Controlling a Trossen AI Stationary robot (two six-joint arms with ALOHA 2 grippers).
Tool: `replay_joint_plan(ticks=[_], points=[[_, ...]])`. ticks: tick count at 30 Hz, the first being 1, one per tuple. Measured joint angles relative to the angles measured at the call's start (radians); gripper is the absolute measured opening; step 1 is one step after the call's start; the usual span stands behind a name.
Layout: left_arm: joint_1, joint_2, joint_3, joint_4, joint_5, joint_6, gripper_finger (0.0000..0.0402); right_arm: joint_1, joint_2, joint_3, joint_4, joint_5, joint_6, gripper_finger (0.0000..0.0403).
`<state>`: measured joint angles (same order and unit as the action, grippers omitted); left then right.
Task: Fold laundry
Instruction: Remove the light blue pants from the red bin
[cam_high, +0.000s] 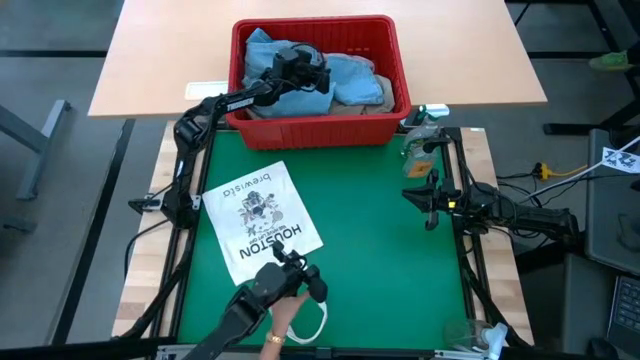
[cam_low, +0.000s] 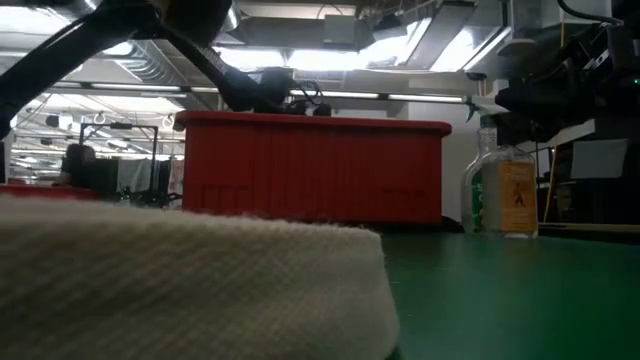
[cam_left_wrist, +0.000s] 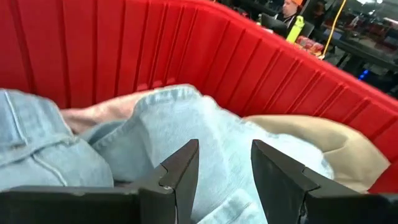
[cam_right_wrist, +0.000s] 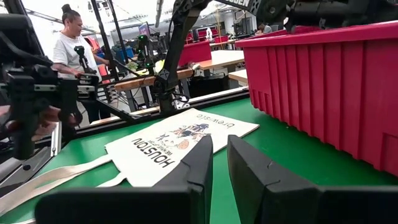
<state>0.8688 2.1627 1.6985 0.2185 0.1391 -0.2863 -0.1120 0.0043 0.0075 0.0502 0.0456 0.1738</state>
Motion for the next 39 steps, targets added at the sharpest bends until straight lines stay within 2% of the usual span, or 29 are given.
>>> replay_joint_plan(ticks=[9,14,24,33,39], points=[[0.013,0.033,0.000,0.007,-0.046,-0.001,0.0141,0.000,0.000,0.000,-0.001,0.002,0.000,0.0051],[0.017,0.060,0.000,0.019,-0.050,-0.001,0.0141,0.000,0.000,0.000,-0.004,0.045,-0.001,0.0051],[0.014,0.142,0.000,0.119,-0.010,-0.047,0.0141,0.000,0.000,0.001,-0.008,0.070,-0.001,0.0051],[0.015,0.155,0.000,0.168,0.032,-0.071,0.0141,0.000,0.000,0.001,-0.010,0.075,0.000,0.0051],[0.014,0.155,0.000,0.186,0.055,-0.027,0.0107,0.000,0.000,0.001,-0.011,0.075,0.000,0.0051]])
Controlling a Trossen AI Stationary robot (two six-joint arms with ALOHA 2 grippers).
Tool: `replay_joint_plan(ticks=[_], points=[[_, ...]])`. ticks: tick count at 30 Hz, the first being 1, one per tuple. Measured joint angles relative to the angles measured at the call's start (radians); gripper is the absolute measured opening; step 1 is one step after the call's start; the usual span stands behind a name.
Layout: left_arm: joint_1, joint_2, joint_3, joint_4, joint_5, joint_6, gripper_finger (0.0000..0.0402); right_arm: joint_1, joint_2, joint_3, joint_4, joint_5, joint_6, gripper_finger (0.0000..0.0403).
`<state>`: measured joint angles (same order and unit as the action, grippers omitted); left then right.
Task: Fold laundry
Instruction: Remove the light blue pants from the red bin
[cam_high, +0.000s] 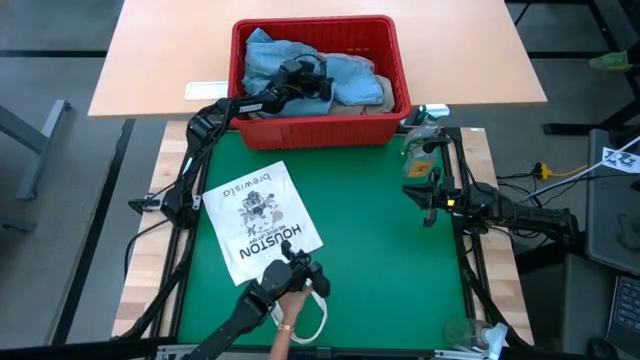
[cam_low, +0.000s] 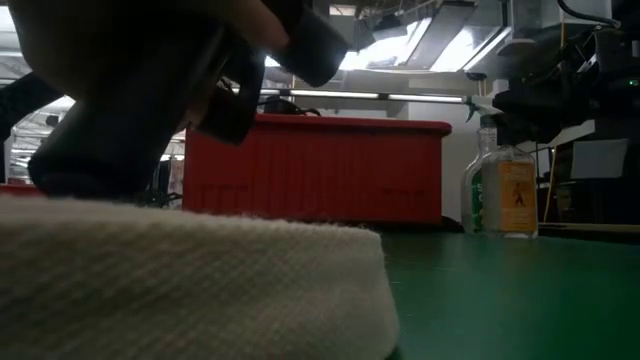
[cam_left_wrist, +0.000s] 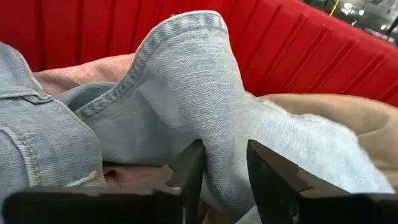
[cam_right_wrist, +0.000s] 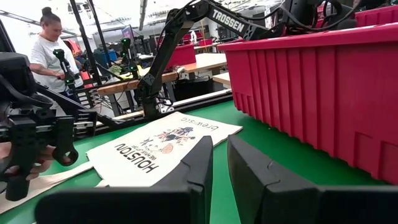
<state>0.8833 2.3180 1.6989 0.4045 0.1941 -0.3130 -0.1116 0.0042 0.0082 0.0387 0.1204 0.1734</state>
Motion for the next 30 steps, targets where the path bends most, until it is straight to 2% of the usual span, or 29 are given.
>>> replay_joint_plan(ticks=[7,14,17,23,26,30], points=[[0.000,0.000,0.000,0.000,0.000,0.008,0.0016,0.000,0.000,0.000,-0.001,0.000,0.000,0.0051],[0.006,0.000,0.000,0.061,0.026,-0.001,0.0005,0.000,0.000,0.000,-0.002,0.000,0.000,0.0051],[0.014,-0.003,0.000,0.199,0.061,-0.097,0.0004,0.000,0.000,0.000,0.000,0.000,0.001,0.0051],[0.024,-0.007,0.000,0.526,0.122,-0.402,0.0002,0.000,0.000,-0.001,0.012,0.002,0.001,0.0051],[0.020,-0.007,0.000,0.644,0.167,-0.521,0.0002,0.000,0.000,-0.001,0.014,0.005,0.001,0.0051],[0.009,-0.008,0.000,0.737,0.201,-0.600,0.0001,0.000,0.000,-0.001,0.041,0.045,-0.005,0.0051]])
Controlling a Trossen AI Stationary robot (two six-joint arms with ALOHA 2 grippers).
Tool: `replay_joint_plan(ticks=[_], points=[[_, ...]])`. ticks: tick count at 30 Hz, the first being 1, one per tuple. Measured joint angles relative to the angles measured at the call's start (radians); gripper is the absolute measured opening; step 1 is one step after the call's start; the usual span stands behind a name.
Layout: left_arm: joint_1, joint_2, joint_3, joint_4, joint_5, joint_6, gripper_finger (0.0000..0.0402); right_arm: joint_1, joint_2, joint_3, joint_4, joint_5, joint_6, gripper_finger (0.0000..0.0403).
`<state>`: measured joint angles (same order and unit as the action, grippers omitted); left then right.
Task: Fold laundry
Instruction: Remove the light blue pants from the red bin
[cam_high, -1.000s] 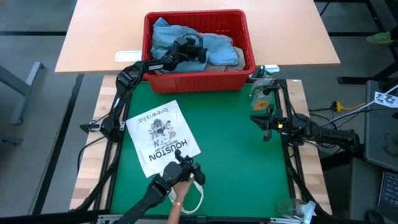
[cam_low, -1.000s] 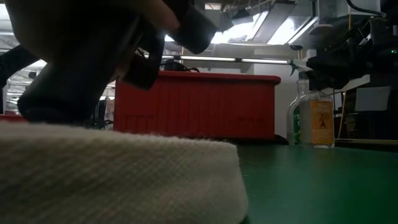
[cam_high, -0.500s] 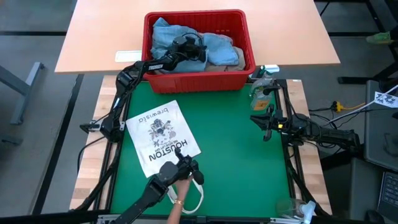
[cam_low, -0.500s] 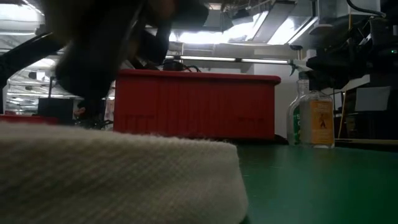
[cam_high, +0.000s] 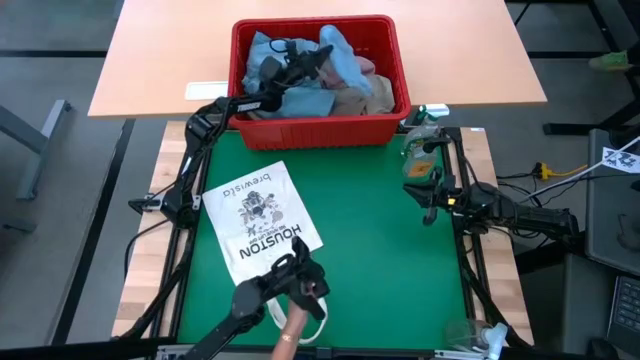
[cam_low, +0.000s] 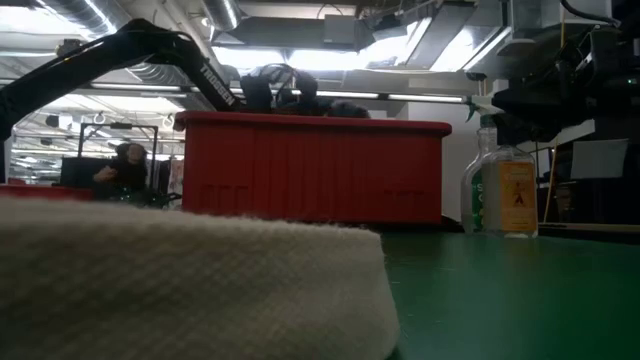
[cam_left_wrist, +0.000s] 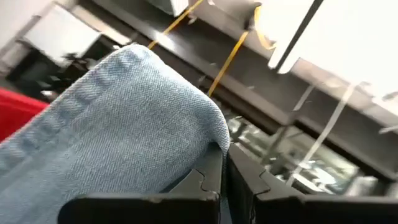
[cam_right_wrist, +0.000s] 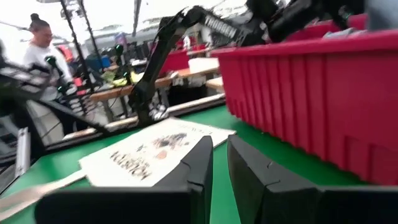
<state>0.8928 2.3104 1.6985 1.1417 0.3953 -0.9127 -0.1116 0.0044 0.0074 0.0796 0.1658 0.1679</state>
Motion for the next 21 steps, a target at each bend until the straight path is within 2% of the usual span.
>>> replay_joint_plan(ticks=[8,16,21], points=[[-0.045,0.000,0.048,0.090,0.098,-0.127,0.0001,0.000,0.000,0.000,0.159,0.081,-0.071,0.0051],[-0.127,0.000,0.262,0.082,0.293,-0.160,0.0000,0.000,0.000,0.000,0.208,0.087,-0.072,0.0051],[-0.186,0.000,0.419,-0.014,0.416,-0.189,0.0000,0.000,0.000,0.000,0.208,0.087,-0.072,0.0051]])
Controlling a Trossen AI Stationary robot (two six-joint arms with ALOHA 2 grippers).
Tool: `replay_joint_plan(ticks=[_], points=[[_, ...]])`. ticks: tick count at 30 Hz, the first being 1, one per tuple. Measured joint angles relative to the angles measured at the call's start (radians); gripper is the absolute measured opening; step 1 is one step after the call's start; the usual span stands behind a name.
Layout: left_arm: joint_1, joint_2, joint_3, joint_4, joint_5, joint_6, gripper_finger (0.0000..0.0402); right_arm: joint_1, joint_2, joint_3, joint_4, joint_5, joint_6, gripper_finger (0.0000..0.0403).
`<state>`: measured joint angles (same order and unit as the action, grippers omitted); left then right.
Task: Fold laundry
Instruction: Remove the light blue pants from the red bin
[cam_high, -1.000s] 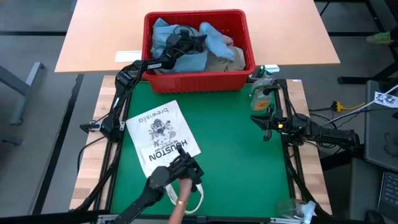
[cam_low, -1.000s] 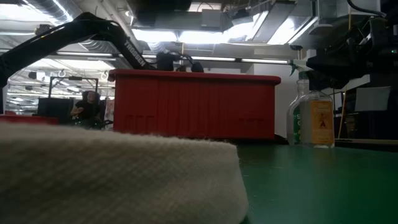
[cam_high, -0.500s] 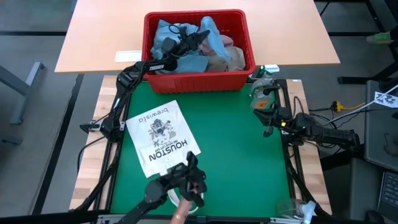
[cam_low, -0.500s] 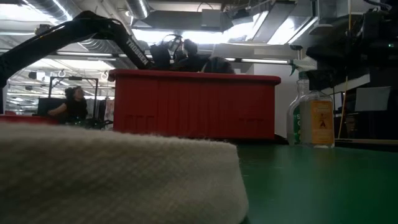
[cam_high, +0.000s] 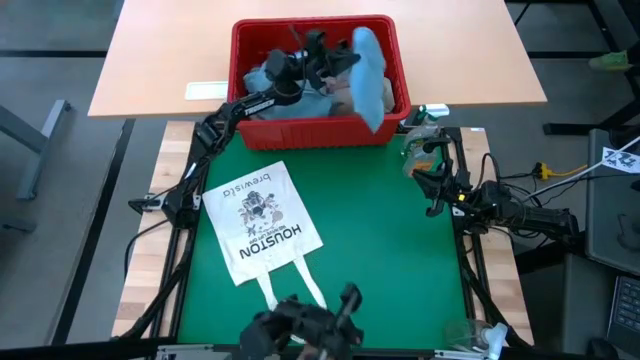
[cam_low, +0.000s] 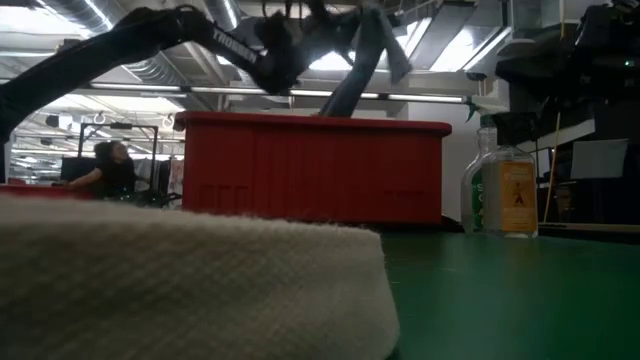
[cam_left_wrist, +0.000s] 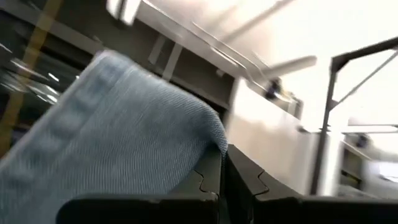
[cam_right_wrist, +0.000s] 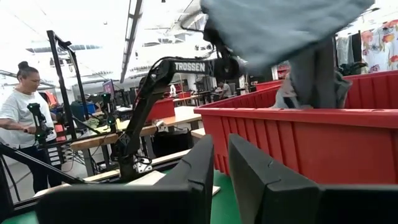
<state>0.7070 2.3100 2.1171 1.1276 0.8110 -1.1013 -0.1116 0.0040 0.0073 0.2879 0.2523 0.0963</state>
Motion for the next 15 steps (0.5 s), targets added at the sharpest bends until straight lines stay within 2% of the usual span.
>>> replay_joint_plan(ticks=[7,15], points=[[-0.081,-0.002,0.145,-0.145,0.193,-0.018,0.0003,0.000,0.000,0.000,0.016,0.001,0.000,0.0051],[-0.187,-0.002,0.152,-0.221,0.377,-0.015,0.0005,0.000,0.000,0.000,0.191,0.008,0.000,0.0051]])
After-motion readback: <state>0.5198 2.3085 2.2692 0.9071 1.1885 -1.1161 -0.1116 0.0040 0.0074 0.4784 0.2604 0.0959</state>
